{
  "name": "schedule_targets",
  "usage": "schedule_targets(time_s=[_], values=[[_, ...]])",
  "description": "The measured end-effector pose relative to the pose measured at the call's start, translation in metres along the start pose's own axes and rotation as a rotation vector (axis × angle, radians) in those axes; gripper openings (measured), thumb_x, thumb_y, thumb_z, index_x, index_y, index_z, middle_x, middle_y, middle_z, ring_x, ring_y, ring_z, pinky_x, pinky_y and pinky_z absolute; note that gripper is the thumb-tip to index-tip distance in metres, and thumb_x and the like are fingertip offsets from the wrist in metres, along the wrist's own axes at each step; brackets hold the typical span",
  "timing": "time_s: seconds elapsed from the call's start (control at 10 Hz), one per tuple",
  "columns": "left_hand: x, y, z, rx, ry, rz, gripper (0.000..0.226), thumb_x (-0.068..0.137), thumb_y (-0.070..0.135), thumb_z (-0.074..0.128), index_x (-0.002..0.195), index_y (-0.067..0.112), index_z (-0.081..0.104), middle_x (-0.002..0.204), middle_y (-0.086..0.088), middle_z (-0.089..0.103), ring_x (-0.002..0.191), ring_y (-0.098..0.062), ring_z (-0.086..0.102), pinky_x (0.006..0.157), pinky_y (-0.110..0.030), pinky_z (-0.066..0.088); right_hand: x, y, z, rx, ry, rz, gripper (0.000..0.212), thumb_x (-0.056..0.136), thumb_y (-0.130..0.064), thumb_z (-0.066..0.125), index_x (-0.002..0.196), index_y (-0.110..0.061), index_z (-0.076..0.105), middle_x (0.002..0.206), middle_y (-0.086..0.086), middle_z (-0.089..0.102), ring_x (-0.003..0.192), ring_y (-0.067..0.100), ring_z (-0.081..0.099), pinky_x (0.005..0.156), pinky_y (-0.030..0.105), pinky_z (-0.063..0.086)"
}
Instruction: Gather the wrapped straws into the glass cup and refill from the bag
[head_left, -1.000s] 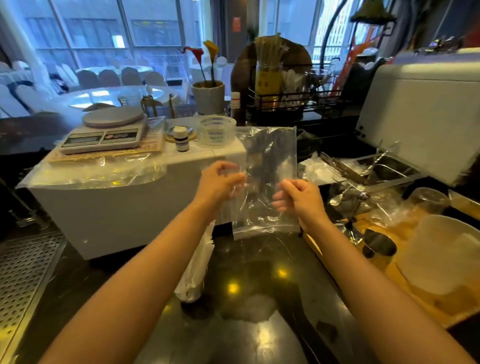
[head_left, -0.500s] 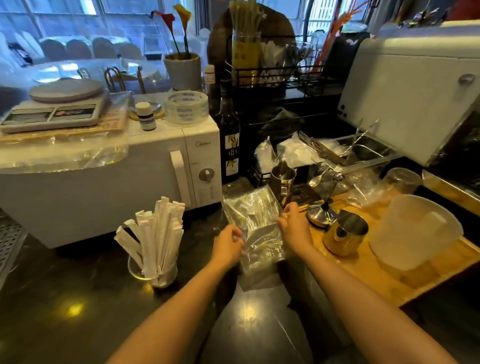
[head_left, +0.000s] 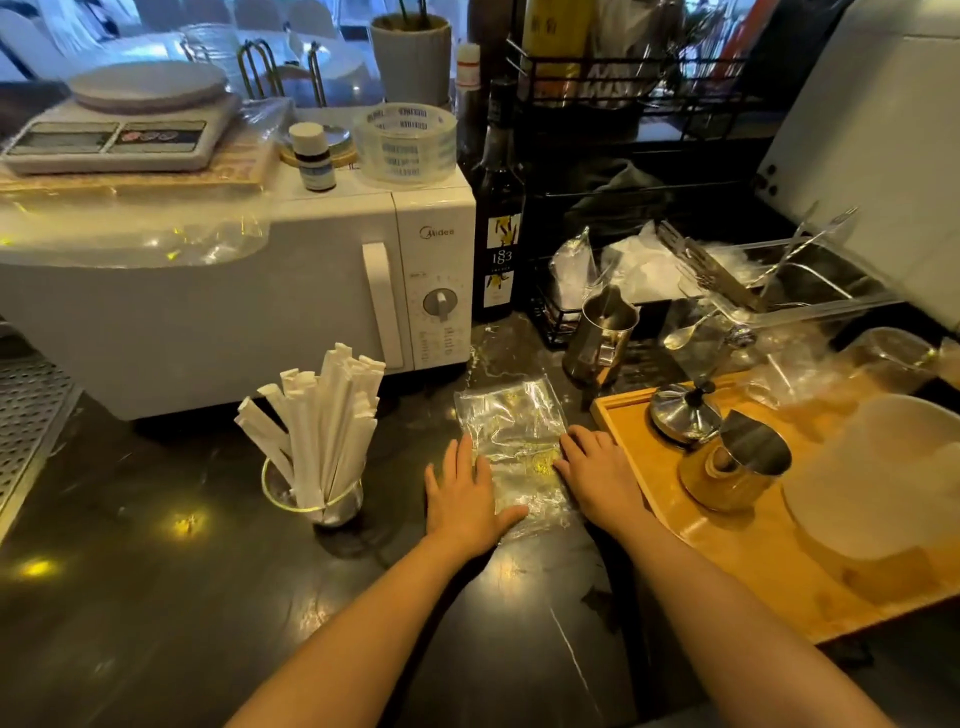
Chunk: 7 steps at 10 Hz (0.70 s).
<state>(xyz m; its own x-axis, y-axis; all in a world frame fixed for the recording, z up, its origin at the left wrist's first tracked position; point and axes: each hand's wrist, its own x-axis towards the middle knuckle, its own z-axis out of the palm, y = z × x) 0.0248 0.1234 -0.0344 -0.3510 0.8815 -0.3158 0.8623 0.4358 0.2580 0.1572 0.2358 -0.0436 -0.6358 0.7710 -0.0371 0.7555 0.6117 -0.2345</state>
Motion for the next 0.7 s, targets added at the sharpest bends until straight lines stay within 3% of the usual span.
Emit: schedule_targets(time_s=[0.1,0.2,0.3,0.4,0.5,0.6,0.7], values=[[0.002,-0.007,0.005,0.06,-0.075,0.03,0.093,0.082,0.067,0.033,0.144,0.008,-0.005,0.156,-0.009,-0.016,0.142,-0.025,-0.02,0.114,-0.054,-0.008,0.002,0.006,0.004,-0.041,-0.091,-0.063,0.053,0.084,-0.038,0.044,0.118,0.001,0.058,0.123,0.018,0.062,0.107,0.036,0.062,0.086,0.04,0.053],[0.004,-0.011,0.003,0.071,-0.121,0.05,0.096,0.081,0.068,0.031,0.143,0.008,-0.01,0.156,-0.008,-0.017,0.142,-0.024,-0.02,0.114,-0.053,-0.011,0.003,0.009,0.005,0.021,-0.109,-0.078,0.061,0.093,-0.039,0.04,0.14,-0.003,0.028,0.149,0.013,0.035,0.14,0.029,0.028,0.114,0.037,0.026],[0.003,-0.014,-0.002,0.074,-0.152,0.06,0.096,0.081,0.067,0.033,0.143,0.009,-0.011,0.155,-0.008,-0.018,0.142,-0.024,-0.02,0.114,-0.053,-0.012,0.003,0.009,0.003,-0.014,-0.182,-0.043,0.064,0.095,-0.04,0.035,0.145,-0.006,0.014,0.156,0.009,0.015,0.145,0.024,0.009,0.118,0.035,0.014],[0.005,-0.018,-0.006,0.066,-0.158,0.07,0.096,0.081,0.067,0.035,0.143,0.009,-0.009,0.156,-0.006,-0.016,0.143,-0.025,-0.018,0.114,-0.052,-0.01,0.006,0.007,-0.001,-0.043,-0.248,-0.026,0.064,0.096,-0.039,0.033,0.146,-0.006,0.01,0.157,0.01,0.01,0.145,0.025,0.006,0.118,0.035,0.012],[0.005,-0.02,-0.013,0.056,-0.169,0.088,0.091,0.083,0.064,0.036,0.144,0.011,-0.005,0.157,-0.005,-0.012,0.143,-0.025,-0.015,0.115,-0.051,-0.007,0.006,0.0,-0.01,-0.005,-0.282,0.003,0.059,0.096,-0.037,0.034,0.143,-0.005,0.017,0.154,0.014,0.02,0.143,0.027,0.015,0.117,0.036,0.017],[0.005,-0.027,-0.022,0.006,-0.176,0.094,0.077,0.088,0.057,0.032,0.145,0.017,-0.001,0.158,-0.003,-0.008,0.144,-0.025,-0.012,0.116,-0.05,-0.004,0.005,-0.009,-0.016,0.113,-0.216,0.014,0.06,0.095,-0.037,0.034,0.144,-0.007,0.016,0.154,0.013,0.022,0.143,0.025,0.018,0.117,0.036,0.018],[-0.006,-0.027,-0.031,-0.06,-0.099,0.114,0.066,0.092,0.05,0.029,0.145,0.02,0.001,0.158,-0.005,-0.008,0.144,-0.025,-0.011,0.117,-0.048,0.0,0.003,-0.038,-0.029,0.244,-0.12,-0.032,0.065,0.096,-0.035,0.035,0.146,-0.008,0.004,0.158,0.01,0.007,0.145,0.02,0.007,0.118,0.032,0.01]])
